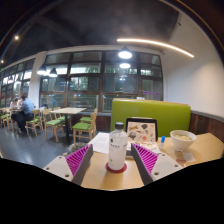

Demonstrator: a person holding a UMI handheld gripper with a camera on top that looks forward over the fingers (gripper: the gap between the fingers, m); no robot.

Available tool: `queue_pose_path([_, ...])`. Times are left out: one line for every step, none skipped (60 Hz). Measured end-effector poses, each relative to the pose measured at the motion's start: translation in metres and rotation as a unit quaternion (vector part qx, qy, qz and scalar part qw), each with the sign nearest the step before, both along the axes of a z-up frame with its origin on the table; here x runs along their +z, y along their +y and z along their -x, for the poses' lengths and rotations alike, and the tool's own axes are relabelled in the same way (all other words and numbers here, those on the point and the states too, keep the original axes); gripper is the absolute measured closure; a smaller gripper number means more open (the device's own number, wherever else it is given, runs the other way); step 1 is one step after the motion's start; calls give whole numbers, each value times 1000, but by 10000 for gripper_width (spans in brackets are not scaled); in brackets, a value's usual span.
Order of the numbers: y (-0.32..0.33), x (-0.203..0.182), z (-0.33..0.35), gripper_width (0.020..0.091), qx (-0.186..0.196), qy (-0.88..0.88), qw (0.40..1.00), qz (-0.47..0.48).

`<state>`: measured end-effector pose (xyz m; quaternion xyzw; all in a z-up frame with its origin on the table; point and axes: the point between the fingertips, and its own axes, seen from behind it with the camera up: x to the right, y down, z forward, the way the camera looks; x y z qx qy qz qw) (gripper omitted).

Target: Pour water

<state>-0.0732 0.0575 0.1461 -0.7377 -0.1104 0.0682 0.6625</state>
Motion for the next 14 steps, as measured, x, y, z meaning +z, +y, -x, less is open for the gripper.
queue_pose_path([-9,4,-1,266,-1,2,1000,-1])
queue_pose_path([-19,7,-1,268,-2,4,1000,-3])
queue_pose_path([-28,11,-1,267,-1,6,1000,-5])
queue_pose_path([-38,15,-1,267,1,8,1000,-7])
queue_pose_path([-47,18,-1,268,4,10,1000,-9])
queue_pose_path([-58,21,0,269,7,11,1000,-9])
queue_pose_path([-74,21,-1,269,11,12,1000,-9])
queue_pose_path([-84,24,-2,271,16,13,1000,-9])
queue_pose_path([-94,26,-2,270,22,14,1000,-9])
queue_pose_path([-104,28,-2,270,28,15,999,-9])
queue_pose_path([-114,29,-2,271,34,15,999,-9])
queue_pose_path([-124,30,-2,268,38,16,999,-9])
queue_pose_path([-135,28,5,270,41,17,999,-10])
queue_pose_path([-146,27,5,271,44,17,999,-11])
